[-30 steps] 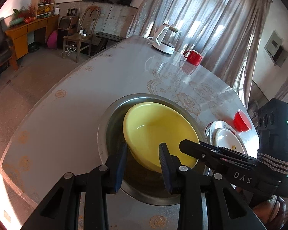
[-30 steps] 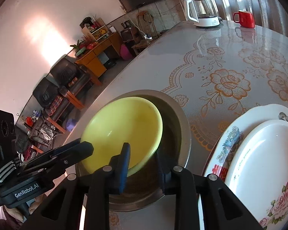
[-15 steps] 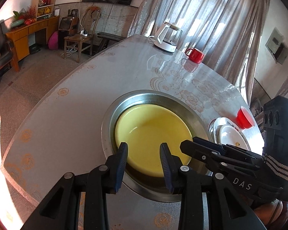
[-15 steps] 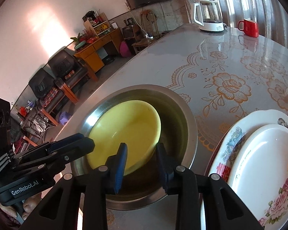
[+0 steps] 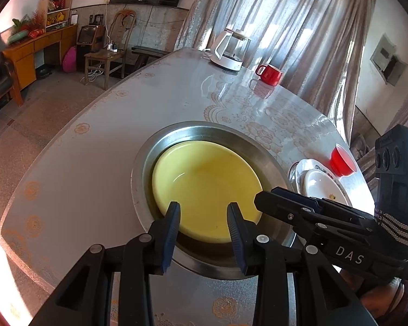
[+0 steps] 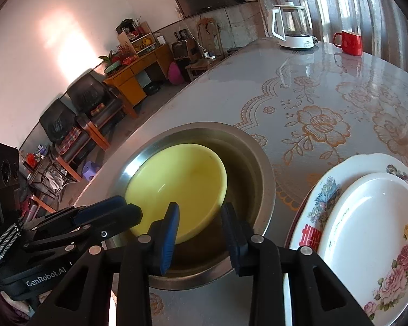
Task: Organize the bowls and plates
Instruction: 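Lower the yellow bowl into the steel bowl and open the left gripper, then withdraw the left gripper from the bowls toward the plate stack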
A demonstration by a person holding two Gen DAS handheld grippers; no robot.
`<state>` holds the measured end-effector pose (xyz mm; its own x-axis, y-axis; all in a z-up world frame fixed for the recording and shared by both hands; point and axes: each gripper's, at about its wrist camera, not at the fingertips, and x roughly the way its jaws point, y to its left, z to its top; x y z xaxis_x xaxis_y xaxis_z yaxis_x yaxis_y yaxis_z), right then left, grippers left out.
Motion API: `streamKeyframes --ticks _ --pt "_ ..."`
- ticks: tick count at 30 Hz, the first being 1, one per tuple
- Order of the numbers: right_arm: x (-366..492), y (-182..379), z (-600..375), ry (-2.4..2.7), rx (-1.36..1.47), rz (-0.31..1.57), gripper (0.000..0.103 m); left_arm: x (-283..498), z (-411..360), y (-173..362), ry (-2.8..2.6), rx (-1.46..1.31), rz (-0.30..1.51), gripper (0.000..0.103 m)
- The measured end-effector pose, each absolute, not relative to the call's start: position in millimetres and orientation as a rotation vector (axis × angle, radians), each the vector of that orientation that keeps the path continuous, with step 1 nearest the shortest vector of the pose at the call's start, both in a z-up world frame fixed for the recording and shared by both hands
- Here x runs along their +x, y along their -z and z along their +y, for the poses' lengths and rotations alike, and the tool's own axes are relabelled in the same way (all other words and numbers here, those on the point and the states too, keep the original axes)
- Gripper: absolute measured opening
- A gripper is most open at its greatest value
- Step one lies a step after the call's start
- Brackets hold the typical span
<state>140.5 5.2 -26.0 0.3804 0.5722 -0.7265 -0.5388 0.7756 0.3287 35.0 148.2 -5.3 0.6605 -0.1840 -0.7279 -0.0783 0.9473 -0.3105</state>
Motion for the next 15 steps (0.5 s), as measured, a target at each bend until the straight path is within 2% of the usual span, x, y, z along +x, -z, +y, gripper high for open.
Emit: streamKeyframes --ticks 15 --pt "138.4 20.1 -19.9 -0.698 0.106 0.908 0.036 31.9 136.2 -2.8 0.074 -0.293 0.836 0.038"
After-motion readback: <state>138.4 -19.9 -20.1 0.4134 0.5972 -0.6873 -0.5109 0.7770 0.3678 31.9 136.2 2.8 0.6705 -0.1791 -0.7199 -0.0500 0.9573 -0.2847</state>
